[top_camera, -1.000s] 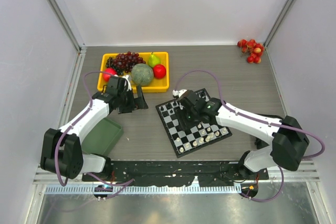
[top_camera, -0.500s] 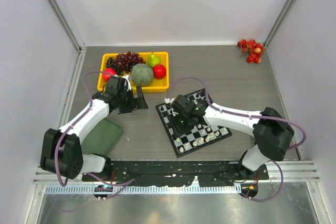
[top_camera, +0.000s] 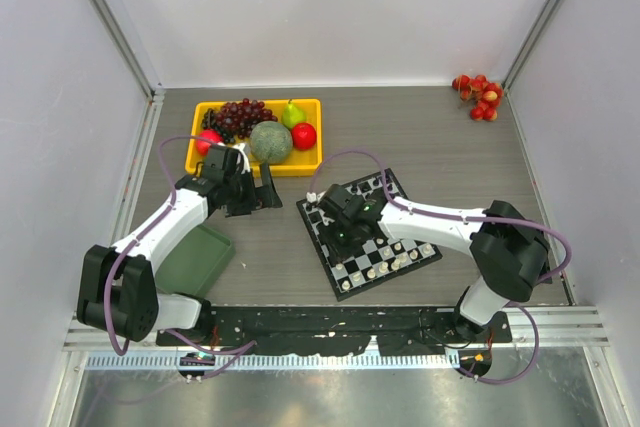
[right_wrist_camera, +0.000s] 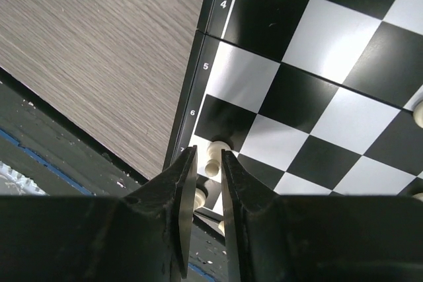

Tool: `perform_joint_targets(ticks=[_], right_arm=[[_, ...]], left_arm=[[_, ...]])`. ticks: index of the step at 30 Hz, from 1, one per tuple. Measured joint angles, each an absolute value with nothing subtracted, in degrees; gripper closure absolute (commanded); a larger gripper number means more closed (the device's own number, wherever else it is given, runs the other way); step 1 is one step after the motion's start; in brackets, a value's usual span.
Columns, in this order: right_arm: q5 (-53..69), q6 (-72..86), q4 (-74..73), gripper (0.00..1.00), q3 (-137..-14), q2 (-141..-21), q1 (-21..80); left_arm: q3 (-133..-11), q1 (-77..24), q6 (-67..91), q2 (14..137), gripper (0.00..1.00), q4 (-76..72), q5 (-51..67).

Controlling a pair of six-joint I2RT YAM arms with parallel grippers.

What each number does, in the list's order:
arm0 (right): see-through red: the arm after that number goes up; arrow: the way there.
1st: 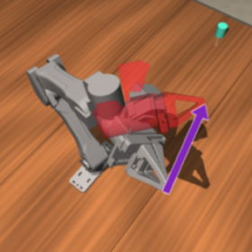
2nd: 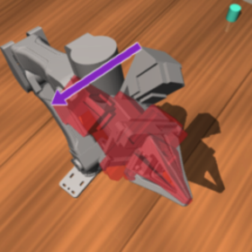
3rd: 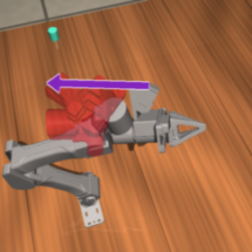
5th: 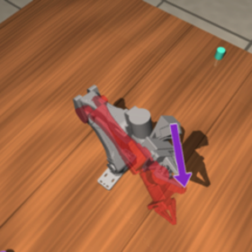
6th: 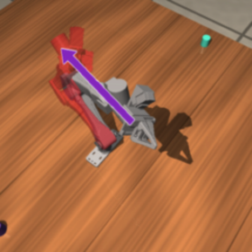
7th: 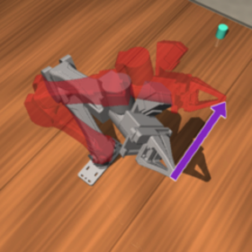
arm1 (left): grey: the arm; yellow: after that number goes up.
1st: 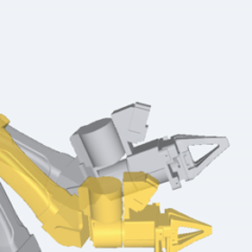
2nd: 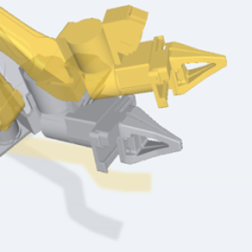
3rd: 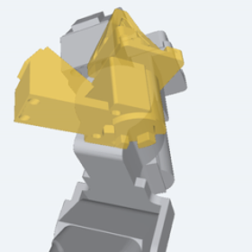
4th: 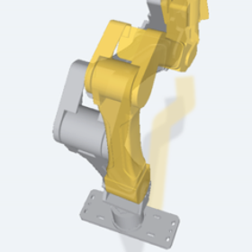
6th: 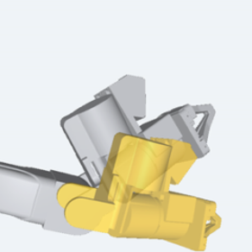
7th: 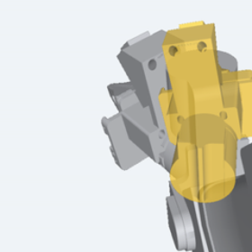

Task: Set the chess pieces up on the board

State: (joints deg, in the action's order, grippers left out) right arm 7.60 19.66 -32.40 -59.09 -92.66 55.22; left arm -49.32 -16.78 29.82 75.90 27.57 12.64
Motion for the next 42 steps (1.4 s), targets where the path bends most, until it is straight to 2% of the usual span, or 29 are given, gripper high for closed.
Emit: perform_joint_targets(ticks=[6,9,20,23,26,31,37,42], right_arm=[[7.22,19.62,-33.56,0.72,-59.48,-93.10,56.23],[7.09,19.62,-33.91,0.75,-59.55,-93.14,56.53],[6.74,19.62,-35.53,0.76,-59.57,-93.14,58.04],[6.74,19.62,-35.64,0.71,-59.57,-93.14,58.13],[6.17,19.59,-35.86,0.61,-59.59,-93.14,58.13],[2.90,19.55,-37.34,0.54,-61.19,-92.90,57.98],[-1.56,19.57,-37.08,0.52,-62.92,-88.09,54.46],[-3.14,19.68,-36.03,0.55,-62.92,-86.26,46.02]], left_arm=[[-49.28,-16.78,29.82,75.90,0.03,27.55,12.64],[-49.19,-16.78,29.82,75.90,0.03,27.51,12.64],[-49.10,-16.78,29.82,75.90,0.04,27.46,12.67],[-49.10,-16.78,29.82,75.90,0.03,27.46,12.67],[-49.10,-16.78,29.82,75.90,0.04,27.46,12.64],[-49.10,-16.78,29.82,75.90,0.04,27.46,12.67],[-49.10,-16.78,29.82,75.90,0.04,27.46,12.64],[-49.10,-16.78,29.82,75.90,0.03,27.46,12.67]])
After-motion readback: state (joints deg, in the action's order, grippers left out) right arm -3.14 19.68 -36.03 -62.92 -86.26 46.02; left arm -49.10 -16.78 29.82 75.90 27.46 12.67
